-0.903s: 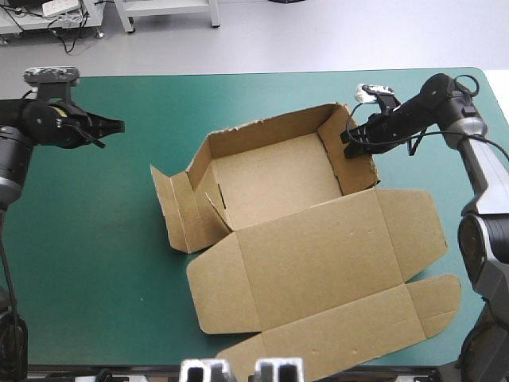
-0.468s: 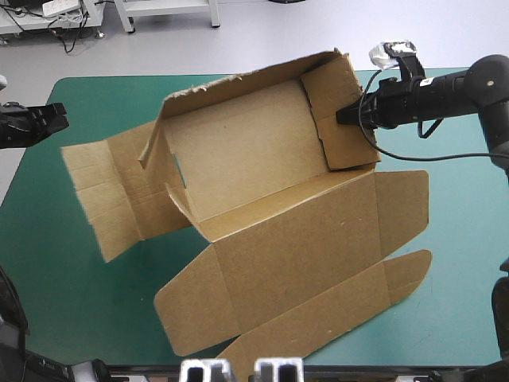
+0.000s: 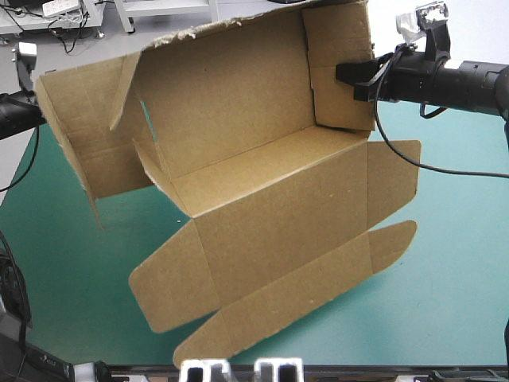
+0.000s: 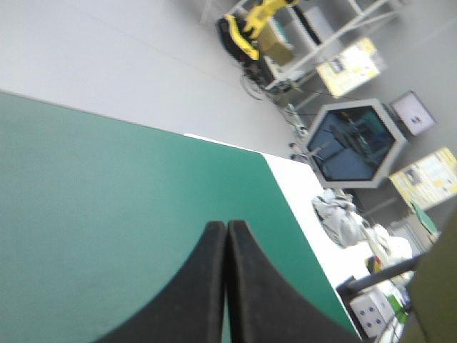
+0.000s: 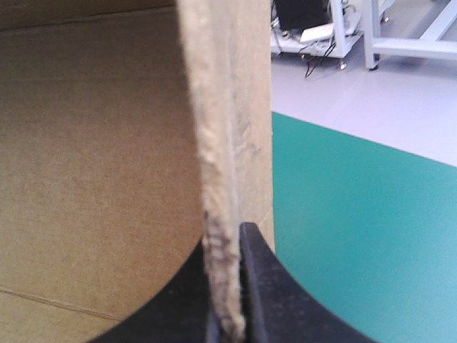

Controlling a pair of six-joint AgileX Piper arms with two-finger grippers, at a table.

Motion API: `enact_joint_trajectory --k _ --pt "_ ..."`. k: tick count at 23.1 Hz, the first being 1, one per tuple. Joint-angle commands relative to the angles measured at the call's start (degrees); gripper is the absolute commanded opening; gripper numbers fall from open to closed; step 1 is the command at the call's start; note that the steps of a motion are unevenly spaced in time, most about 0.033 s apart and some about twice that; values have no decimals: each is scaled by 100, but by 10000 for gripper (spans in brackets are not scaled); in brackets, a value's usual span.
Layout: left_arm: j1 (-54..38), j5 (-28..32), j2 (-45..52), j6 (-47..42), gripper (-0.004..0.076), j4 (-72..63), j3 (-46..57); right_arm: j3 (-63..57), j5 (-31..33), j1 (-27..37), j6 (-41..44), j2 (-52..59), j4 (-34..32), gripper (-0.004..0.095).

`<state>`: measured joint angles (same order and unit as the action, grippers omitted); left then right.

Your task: Fold the box

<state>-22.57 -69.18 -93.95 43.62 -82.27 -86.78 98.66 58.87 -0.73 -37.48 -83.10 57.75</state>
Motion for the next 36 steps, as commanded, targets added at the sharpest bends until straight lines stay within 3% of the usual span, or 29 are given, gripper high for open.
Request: enact_joint_trajectory --k 1,7,23,30,36 --pt "374 -505 376 178 -10 -672 -189 174 -947 -4 -2 219 586 -22" --pt "543 -505 576 94 -10 -585 -189 164 -1566 -4 -2 140 239 -22" --pt "567 -496 1418 50 -10 -17 -189 164 -1480 -4 152 -436 42 -20" --pt "1096 -496 1530 94 -10 -7 -189 164 -1505 -4 152 -554 42 -20" --pt "1647 17 1530 238 -10 471 -189 164 -1495 -4 235 -586 2 -20"
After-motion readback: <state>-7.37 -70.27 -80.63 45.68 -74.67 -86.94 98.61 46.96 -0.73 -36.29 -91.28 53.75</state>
